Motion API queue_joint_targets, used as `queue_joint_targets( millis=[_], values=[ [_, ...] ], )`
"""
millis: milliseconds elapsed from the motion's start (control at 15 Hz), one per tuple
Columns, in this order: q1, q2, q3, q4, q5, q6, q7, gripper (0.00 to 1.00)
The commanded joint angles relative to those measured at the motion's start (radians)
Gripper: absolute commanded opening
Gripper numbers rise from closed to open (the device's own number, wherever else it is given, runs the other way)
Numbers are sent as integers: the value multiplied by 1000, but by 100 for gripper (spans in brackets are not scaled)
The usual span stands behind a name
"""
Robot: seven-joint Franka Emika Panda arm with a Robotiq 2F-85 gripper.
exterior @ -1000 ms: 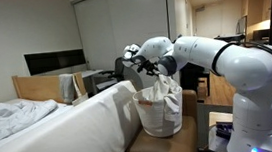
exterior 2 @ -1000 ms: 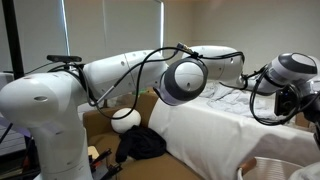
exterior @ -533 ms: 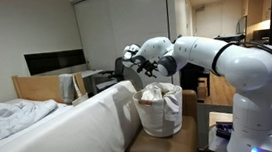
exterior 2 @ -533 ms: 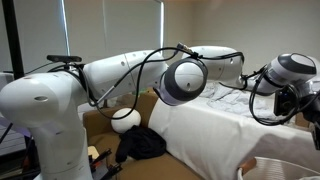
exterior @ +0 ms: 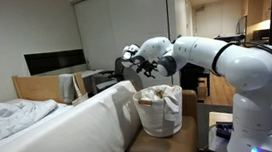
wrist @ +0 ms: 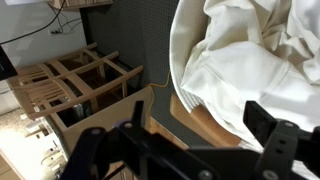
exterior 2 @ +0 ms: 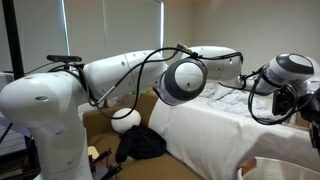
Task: Put the white jersey in the laundry basket
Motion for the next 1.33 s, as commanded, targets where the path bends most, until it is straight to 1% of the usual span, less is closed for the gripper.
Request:
queue_joint_targets(
  millis=[0, 533, 1000, 1267],
  values=[
    [5, -6, -1, -14, -5, -29, -55, 100],
    [28, -15, 16, -11, 3, -63, -241, 100],
    [49, -81, 83, -11, 51, -67, -416, 100],
    [57, -132, 116, -10, 75, -73, -483, 100]
  ],
)
